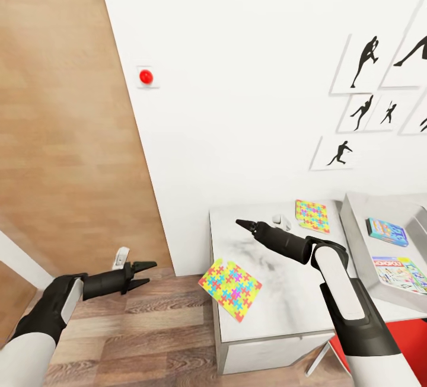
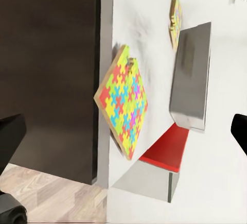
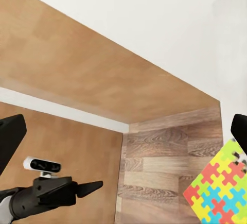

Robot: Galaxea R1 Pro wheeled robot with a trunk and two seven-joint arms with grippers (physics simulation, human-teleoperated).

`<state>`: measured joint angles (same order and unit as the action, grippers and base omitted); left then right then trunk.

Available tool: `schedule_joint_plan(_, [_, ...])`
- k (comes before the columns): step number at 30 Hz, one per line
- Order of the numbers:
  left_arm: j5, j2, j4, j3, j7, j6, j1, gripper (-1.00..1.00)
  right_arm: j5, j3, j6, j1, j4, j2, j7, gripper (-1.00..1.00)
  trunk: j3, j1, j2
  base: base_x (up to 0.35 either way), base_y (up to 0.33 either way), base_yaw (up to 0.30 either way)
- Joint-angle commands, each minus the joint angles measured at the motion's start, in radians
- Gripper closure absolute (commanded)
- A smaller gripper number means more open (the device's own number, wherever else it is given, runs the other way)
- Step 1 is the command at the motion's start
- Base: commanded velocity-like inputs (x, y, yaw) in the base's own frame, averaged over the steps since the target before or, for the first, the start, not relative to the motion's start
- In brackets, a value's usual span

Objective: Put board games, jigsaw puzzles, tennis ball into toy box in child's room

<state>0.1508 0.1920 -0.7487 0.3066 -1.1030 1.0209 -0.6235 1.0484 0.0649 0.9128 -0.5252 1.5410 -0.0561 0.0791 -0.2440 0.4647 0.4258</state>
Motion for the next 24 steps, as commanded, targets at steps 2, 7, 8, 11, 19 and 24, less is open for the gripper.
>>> schedule_joint_plan(2, [-0.001,0.003,0.000,-0.005,-0.003,0.005,-0.001,-1.00,0.008,0.001,0.005,-0.001,0.002,-0.001,0.008,-1.00,-0.008,0.008,0.016,0.000,0.000,0.000])
schedule_joint_plan(7, [0.000,0.007,0.000,-0.009,-0.004,0.005,-0.001,-1.00,0.008,-0.007,0.015,-0.001,0.002,-0.002,0.008,-1.00,-0.024,0.027,0.051,0.000,0.000,0.000])
schedule_joint_plan(8, [0.000,0.008,0.000,-0.010,-0.004,0.005,-0.001,-1.00,0.009,-0.013,0.020,-0.001,0.002,-0.001,0.008,-1.00,-0.027,0.031,0.058,0.000,0.000,0.000])
schedule_joint_plan(11, [0.001,0.006,0.000,-0.010,-0.004,0.005,-0.001,-1.00,0.009,-0.026,0.042,-0.001,0.002,-0.001,0.007,-1.00,-0.036,0.043,0.079,0.000,0.000,0.000])
schedule_joint_plan(19, [0.000,0.001,0.001,-0.011,-0.003,0.002,-0.001,-1.00,0.009,-0.031,0.051,-0.001,0.002,-0.001,0.008,-1.00,-0.061,0.073,0.135,0.000,0.000,0.000])
schedule_joint_plan(24, [0.000,-0.001,0.001,-0.011,-0.002,0.001,-0.001,-1.00,0.007,-0.031,0.045,-0.001,0.001,0.000,0.009,-1.00,-0.077,0.093,0.170,0.000,0.000,0.000])
